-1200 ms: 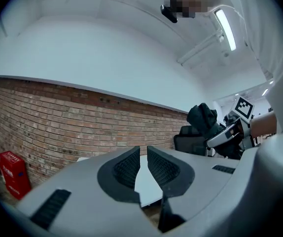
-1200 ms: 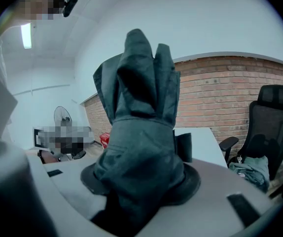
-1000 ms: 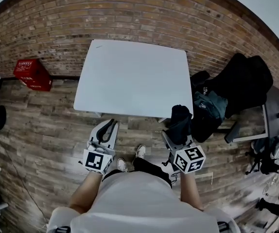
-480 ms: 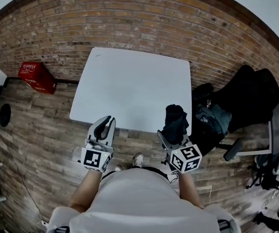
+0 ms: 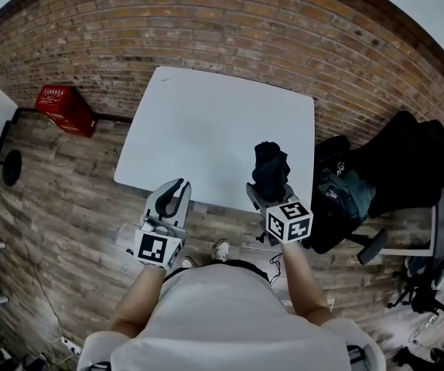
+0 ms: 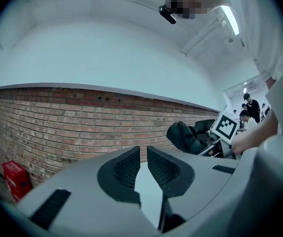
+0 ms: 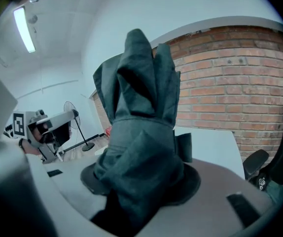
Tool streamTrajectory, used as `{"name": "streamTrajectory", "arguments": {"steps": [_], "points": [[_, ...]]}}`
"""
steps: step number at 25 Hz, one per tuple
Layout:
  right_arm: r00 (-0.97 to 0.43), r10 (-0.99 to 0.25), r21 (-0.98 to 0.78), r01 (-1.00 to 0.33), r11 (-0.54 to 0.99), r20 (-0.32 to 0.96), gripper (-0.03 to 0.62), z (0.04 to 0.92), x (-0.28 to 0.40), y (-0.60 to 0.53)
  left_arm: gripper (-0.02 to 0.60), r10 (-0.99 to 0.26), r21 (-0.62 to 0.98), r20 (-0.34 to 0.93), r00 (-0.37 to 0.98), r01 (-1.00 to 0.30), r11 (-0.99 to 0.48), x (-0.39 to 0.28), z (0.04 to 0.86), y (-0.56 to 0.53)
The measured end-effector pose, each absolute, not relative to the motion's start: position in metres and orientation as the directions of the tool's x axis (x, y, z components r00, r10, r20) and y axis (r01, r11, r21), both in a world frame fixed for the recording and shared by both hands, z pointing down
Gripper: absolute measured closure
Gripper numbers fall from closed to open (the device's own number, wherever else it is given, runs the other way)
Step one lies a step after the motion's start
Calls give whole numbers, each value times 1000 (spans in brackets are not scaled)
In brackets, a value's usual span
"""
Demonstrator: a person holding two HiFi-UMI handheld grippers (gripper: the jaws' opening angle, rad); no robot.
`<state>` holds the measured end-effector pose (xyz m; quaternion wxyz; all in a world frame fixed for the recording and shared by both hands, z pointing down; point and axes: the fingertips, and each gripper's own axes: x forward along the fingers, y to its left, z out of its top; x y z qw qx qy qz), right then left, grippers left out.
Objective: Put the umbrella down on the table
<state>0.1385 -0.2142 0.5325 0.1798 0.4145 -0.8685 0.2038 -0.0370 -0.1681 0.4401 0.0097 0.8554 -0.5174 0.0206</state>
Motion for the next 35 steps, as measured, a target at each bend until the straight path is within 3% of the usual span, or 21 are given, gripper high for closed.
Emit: {"name": "streamTrajectory", "arguments": {"steps": [12,28,35], "points": [[-617,-504,-181,-723,667,605,382,591,95,-293,520,-918,-2,96,384,-922,-386,-55,447,-158],[-440,-349,-42,-668,743,827,381,707,65,-354,520,-951,29,139,275,-961,-274,-70,466,-153],[-382,-322,-3,-649,761,866,378,732,59,-369,520,-956,49,166,241,-971,-236,-75,476,-152]]}}
